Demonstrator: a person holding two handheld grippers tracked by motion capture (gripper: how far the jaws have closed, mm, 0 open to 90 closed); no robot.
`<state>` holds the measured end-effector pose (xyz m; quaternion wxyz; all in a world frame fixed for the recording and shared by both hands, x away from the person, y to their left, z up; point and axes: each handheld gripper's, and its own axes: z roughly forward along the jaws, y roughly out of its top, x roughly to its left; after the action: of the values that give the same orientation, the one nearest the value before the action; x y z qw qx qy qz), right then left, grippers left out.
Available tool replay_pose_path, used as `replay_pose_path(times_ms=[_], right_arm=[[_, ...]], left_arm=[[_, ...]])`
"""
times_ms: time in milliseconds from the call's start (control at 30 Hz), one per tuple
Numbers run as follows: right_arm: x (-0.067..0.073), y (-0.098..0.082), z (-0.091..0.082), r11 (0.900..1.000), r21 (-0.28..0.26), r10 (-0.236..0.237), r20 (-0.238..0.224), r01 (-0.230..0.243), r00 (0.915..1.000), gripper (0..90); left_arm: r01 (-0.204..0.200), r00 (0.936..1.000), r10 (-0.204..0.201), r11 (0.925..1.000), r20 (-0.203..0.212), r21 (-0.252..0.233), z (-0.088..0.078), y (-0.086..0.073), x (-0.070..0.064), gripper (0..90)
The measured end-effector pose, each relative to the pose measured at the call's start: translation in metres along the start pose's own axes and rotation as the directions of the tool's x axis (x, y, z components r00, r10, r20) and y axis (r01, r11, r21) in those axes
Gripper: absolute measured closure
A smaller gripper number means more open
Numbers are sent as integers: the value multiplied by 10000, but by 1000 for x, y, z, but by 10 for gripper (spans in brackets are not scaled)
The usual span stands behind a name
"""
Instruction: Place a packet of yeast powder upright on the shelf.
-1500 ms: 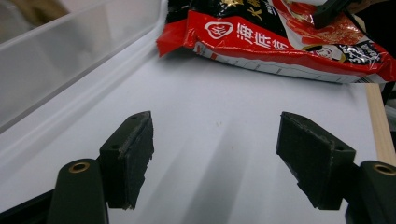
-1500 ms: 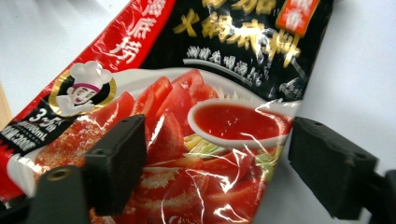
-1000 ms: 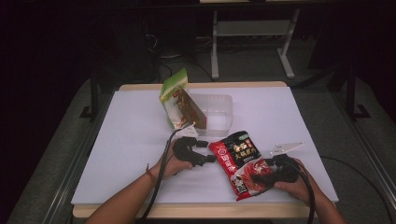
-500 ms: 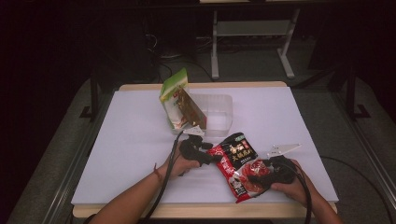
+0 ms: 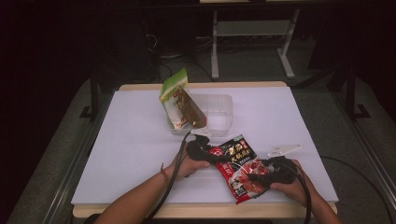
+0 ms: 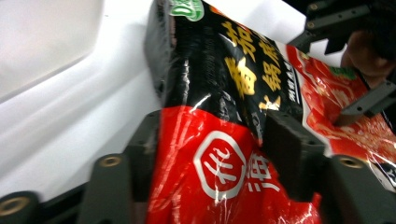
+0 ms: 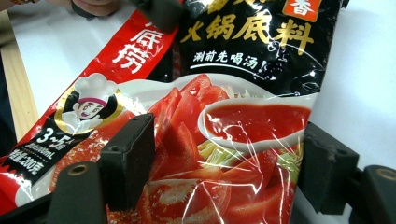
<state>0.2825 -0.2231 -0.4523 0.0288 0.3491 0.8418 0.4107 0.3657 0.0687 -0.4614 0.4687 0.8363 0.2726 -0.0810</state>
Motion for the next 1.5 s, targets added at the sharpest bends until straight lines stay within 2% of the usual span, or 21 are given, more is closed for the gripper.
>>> replay_pose_path(times_ms=[67,167,200,333,400,567,633,700,833,900,1067,1167,1200,1233,1333,1400,1500], right_arm=[[0,0,0,10000,-19,-23,13,23,10000,264],[0,0,0,10000,-78,-8,-6,8,10000,263],[0,0,-1,9999,-114,-31,-21,30,10000,264],[1,1,-1,9999,-151,-59,-15,59,10000,263],[0,1,0,9999,-149,-20,-19,20,10000,263],[0,1,0,9999,-148,-45,-7,45,10000,263],[0,1,0,9999,-130,-83,-17,82,10000,262],[0,1,1,9998,-161,-101,-21,100,9999,261],[0,1,2,9997,-139,-189,-39,188,9998,262],[0,1,1,9997,-128,-217,-46,216,9998,261],[1,0,1,9993,-163,-324,-10,324,9995,266],[1,0,1,9988,-314,-368,31,369,9993,302],[2,0,1,9986,-366,-392,26,392,9992,308],[2,0,2,9985,-384,-381,9,381,9993,309],[2,0,1,9983,-447,-387,-29,385,9992,315],[1,0,0,9976,-586,-378,-118,370,9992,317],[1,0,0,9974,-628,-359,-115,351,9993,317]], left_arm=[[31,9999,-33,10000,-166,-91,-1,0,0,506],[-215,9983,196,9992,-540,-349,-4,-1,-1,614],[-304,9974,271,9983,-664,-492,-5,-1,-2,688],[-435,9958,354,9945,-846,-955,-9,-2,0,834],[-502,9952,406,9928,-886,-1085,-10,-2,-1,863],[-559,9948,466,9931,-905,-1034,-11,-2,-1,870],[-402,9956,324,9952,-879,-893,-10,-2,2,836],[-427,9938,353,9967,-1050,-688,-8,-1,1,703],[-544,9956,528,9984,-777,-183,-1,0,-4,527],[-243,9990,248,9996,-368,139,3,1,-2,402],[-295,9985,301,9995,-464,151,3,0,-4,372],[-310,9986,317,9994,-435,169,4,0,-6,359],[-263,9995,267,9994,-163,232,4,0,-5,419],[-150,9998,153,9997,-115,195,4,0,-4,449],[72,9996,-73,10000,-283,-42,2,-1,-3,561],[210,9993,-219,9994,-308,-290,0,-1,-1,679],[-47,9989,23,9985,-460,-538,-2,-1,-3,801]])
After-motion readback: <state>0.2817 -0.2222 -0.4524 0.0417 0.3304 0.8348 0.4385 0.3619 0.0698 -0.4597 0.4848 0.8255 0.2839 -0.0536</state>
